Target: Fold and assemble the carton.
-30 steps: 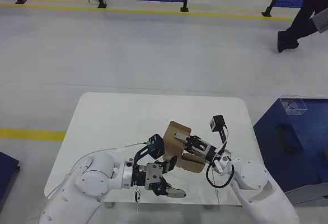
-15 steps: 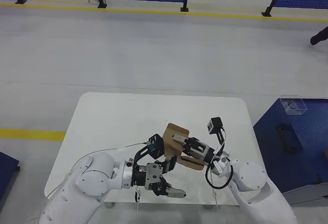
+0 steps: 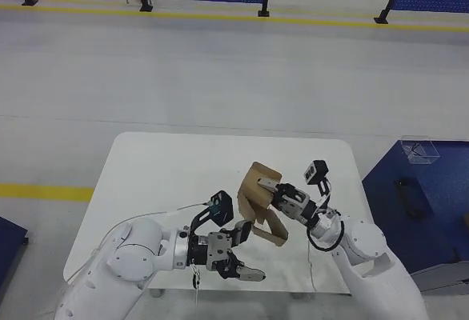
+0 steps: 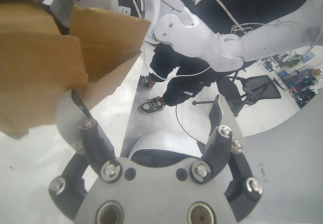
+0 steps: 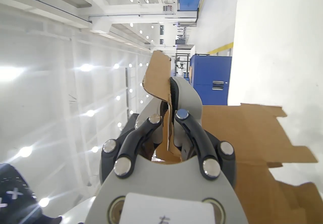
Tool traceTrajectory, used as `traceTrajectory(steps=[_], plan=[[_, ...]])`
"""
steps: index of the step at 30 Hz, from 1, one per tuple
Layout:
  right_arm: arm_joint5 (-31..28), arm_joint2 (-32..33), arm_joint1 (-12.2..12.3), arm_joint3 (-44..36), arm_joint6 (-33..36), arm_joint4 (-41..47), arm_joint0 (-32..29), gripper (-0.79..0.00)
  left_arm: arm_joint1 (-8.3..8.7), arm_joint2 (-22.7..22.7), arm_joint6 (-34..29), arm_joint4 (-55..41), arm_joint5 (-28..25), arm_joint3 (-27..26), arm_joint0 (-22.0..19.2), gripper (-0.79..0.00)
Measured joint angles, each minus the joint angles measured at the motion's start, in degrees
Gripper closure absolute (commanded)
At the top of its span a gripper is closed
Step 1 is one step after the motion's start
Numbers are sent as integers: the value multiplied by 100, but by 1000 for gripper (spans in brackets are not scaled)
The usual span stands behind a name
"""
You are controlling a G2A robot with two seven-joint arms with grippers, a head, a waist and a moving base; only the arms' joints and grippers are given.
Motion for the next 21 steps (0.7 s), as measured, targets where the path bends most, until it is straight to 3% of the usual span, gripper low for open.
traceTrajectory(steps=[4,7,11,18,21], plan=[[70,414,21,730,573,819,229,0,83,-268,-112,-64,-193,-45,101,-785],[132,688,38,993,535,1274,283,0,134,-500,54,-85,-409,-153,243,-785],[108,724,45,971,403,967,289,0,173,-587,82,-193,-1188,-263,356,-785],[110,721,45,971,416,965,288,0,173,-629,122,-141,-944,-236,324,-785],[130,720,37,967,398,991,277,0,173,-1086,833,645,-468,-355,411,-785]])
